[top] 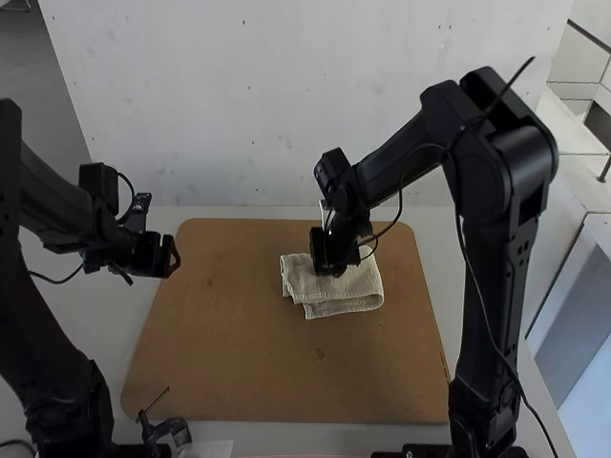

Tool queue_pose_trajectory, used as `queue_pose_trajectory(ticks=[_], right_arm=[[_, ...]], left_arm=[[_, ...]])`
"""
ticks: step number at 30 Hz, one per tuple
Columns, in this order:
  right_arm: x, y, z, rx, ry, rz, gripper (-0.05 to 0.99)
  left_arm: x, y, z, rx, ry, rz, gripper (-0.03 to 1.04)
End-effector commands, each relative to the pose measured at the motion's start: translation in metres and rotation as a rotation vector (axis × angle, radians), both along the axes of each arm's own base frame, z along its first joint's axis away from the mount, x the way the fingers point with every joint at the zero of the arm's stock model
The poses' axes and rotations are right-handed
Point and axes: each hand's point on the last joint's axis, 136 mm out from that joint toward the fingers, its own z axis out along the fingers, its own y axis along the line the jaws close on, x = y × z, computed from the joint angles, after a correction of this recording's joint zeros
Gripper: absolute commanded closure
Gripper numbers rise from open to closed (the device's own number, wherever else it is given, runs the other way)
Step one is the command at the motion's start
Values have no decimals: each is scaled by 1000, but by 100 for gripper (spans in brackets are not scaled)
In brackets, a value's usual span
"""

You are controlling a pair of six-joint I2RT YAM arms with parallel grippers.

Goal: Fold the towel.

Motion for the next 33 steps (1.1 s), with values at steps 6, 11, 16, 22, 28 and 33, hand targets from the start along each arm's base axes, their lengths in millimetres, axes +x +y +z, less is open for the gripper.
queue_pose_trajectory(ticks=[6,11,16,22,28,33], right_arm=[[-19,1,-29,-60,56,42,87],[-25,8,-25,-45,60,65,75],[-10,15,12,16,-21,46,72],[1,24,40,70,-82,30,72],[9,12,36,46,-100,-2,79],[29,-10,48,42,-221,-80,88]], left_arm=[[-1,-3,-2,-11,3,-8,13],[-2,-4,-3,-13,6,-9,13],[-3,-5,-4,-14,7,-12,13],[-3,-5,-3,-15,6,-12,13],[-2,-4,-1,-13,-1,-12,13],[0,-4,7,-10,-28,-12,13]])
